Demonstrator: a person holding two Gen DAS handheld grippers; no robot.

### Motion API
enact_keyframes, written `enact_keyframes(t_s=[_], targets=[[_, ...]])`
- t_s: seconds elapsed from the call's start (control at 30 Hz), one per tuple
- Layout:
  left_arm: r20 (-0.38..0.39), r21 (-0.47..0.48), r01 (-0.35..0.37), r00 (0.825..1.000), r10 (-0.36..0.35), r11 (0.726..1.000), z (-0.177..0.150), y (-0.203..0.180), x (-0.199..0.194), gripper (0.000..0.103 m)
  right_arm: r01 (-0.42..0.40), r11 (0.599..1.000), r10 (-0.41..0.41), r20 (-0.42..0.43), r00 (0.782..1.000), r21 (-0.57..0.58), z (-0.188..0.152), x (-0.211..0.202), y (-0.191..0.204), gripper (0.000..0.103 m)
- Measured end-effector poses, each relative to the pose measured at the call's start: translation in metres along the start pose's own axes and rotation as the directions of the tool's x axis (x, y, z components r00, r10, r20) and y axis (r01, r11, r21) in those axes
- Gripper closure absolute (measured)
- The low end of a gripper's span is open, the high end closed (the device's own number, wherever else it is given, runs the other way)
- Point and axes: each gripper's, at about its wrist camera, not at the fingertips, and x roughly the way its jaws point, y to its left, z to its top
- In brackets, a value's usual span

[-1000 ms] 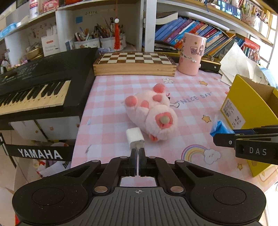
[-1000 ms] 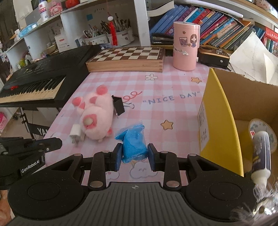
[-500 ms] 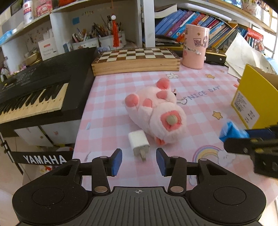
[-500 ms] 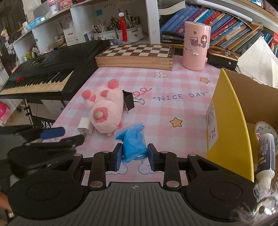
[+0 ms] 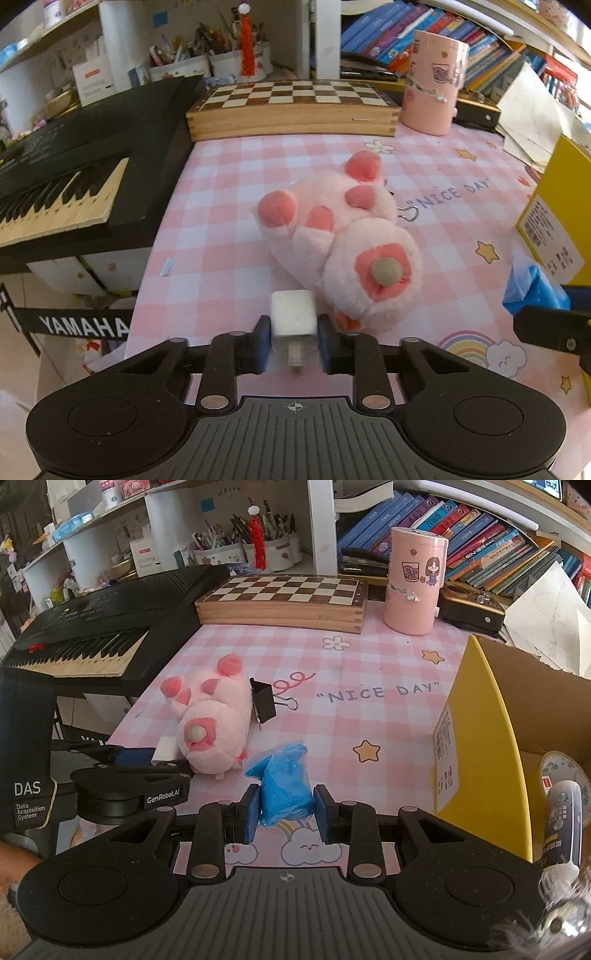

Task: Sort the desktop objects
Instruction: 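Close the right gripper on the blue bag while the left gripper grasps the white plug, then lift the blue bag and white plug and carry both toward the yellow box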

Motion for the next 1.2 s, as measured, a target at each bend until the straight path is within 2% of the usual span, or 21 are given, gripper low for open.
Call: enact_keyframes(t_s=[0.13,0.33,0.63,0.9,1.2], targets=[[0.018,0.001,0.014,1.000,-0.014,1.000,-0.003,0.001,-0.012,0.079,0.005,1.000,-0.005,0.011,1.000,0.004,-0.001,-0.004,0.000,0.075],[0.082,-0.006,0.054,0.995,-0.053,0.999,-0.004,0.002,-0.057,0.079,0.005,1.000,-0.005,0.034,0.999,0.007,-0.005,-0.020,0.000,0.075],[0.186,-0.020,0.154,0.971,-0.148,0.988,-0.016,-0.001,-0.136,0.079,-0.021,0.999,0.024,0.076,0.997,-0.039,-0.023,-0.067,0.011,0.075],[0.187,-0.009,0.201,0.963,-0.196,0.979,-0.048,-0.009,-0.171,0.079,-0.012,0.999,0.016,0.107,0.994,-0.039,-0.055,-0.112,0.021,0.075],[0.160,0.046,0.261,0.951,-0.265,0.964,-0.091,-0.022,-0.198,0.079,0.016,0.999,-0.019,0.084,0.996,0.032,-0.106,-0.143,0.031,0.075]])
